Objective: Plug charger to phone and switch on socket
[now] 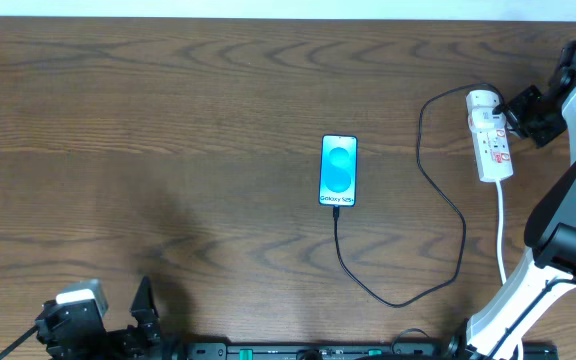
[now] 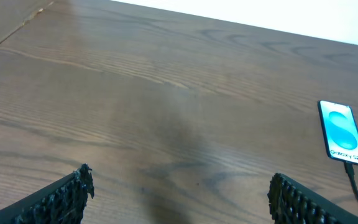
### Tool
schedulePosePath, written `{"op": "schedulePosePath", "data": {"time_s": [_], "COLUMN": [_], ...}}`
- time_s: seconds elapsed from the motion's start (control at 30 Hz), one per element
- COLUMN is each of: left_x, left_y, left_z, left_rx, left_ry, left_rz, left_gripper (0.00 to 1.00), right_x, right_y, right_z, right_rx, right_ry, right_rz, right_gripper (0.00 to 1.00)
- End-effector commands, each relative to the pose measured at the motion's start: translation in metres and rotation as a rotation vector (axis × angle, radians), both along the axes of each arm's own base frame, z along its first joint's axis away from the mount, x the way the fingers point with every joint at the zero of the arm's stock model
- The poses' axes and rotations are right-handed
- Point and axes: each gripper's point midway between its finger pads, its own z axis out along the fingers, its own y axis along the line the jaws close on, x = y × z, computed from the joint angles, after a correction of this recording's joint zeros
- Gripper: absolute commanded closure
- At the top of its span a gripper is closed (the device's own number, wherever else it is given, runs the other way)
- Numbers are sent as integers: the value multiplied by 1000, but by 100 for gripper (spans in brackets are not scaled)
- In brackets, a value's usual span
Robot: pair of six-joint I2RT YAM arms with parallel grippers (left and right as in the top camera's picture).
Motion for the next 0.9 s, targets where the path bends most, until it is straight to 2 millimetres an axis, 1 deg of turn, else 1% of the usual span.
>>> {"op": "schedulePosePath", "data": {"time_s": [0.0, 0.07, 0.2, 0.33, 0.73, 0.87], "left_x": [-5, -9, -16, -20, -20, -20], "left_y": [2, 3, 3, 4, 4, 4], "left_z": [2, 4, 7, 9, 9, 9], "left_rx": [-4, -6, -12, -14, -14, -14], "left_ry": [-27, -53, -107, -133, -133, -133], "left_rz": [14, 15, 15, 15, 15, 14], "left_gripper": [8, 8, 8, 8, 8, 8], "right_x": [4, 4, 6, 7, 11, 12], "right_y": [0, 1, 0, 0, -2, 1], "right_z": [-11, -19, -27, -27, -26, -30], "right_rx": [10, 17, 18, 16, 9, 11], "right_ry": [11, 28, 30, 27, 9, 13], "right_rz": [-9, -9, -8, -9, -8, -3], "right_gripper": [99, 99, 99, 99, 99, 99]}}
